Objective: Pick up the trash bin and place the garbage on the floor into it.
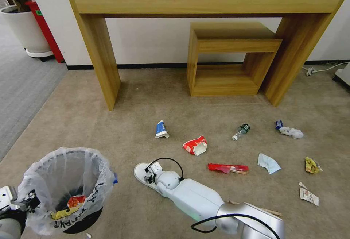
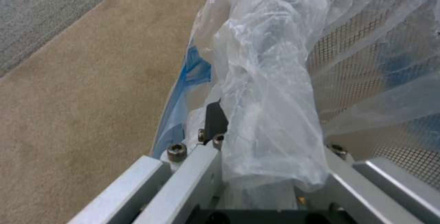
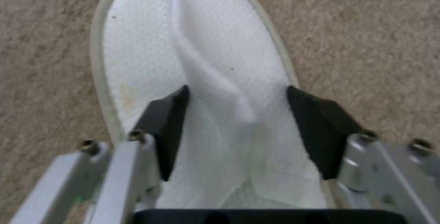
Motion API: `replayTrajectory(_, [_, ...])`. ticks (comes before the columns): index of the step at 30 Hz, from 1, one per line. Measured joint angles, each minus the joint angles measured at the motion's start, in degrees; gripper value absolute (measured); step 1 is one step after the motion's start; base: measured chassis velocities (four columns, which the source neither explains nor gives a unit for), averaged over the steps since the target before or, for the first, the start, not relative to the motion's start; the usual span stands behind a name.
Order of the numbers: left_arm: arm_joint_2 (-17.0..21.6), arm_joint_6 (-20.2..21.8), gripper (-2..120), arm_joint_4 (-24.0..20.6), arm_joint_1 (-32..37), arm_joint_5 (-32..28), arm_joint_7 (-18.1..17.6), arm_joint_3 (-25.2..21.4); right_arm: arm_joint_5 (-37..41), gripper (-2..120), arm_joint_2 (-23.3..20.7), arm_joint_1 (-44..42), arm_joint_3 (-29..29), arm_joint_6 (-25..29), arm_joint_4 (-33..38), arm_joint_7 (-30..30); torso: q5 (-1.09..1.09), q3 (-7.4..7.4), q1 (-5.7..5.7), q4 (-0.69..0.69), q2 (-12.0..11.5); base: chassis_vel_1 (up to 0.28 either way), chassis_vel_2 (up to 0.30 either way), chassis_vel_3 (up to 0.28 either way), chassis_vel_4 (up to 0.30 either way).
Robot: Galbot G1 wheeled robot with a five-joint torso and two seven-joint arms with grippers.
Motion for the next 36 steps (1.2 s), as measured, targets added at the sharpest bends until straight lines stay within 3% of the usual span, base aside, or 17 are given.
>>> replayTrajectory(15, [0.2,-0.5,1,-0.4,0.2,0.6,0.0,-0.3,2.3,0,-2.5,0.9,2.0,-0.1,3.8,1.0,-0.02,0.0,0.0,-0.01,0.0,0.0,0.0,0.0,0.0])
replayTrajectory(22, [0.1,0.0,1,-0.8,0.3,0.1,0.1,0.0,4.3,0,-5.1,1.1,5.2,-0.2,9.6,1.5,0.0,0.0,0.0,0.01,0.0,0.0,0.0,0.0,0.0])
replayTrajectory(27, [0.1,0.3,1,-0.9,0.2,-0.7,0.7,0.6,5.3,0,-10.0,0.9,10.5,1.2,20.3,1.1,-0.01,0.0,0.0,-0.01,0.0,0.0,0.0,0.0,0.0])
replayTrajectory(36, [0.2,0.3,1,-0.3,-1.0,-2.5,3.3,1.6,10.3,0,-18.1,-3.0,20.7,18.5,39.7,-14.5,0.0,0.0,0.0,-0.02,0.0,0.0,0.0,0.0,0.0])
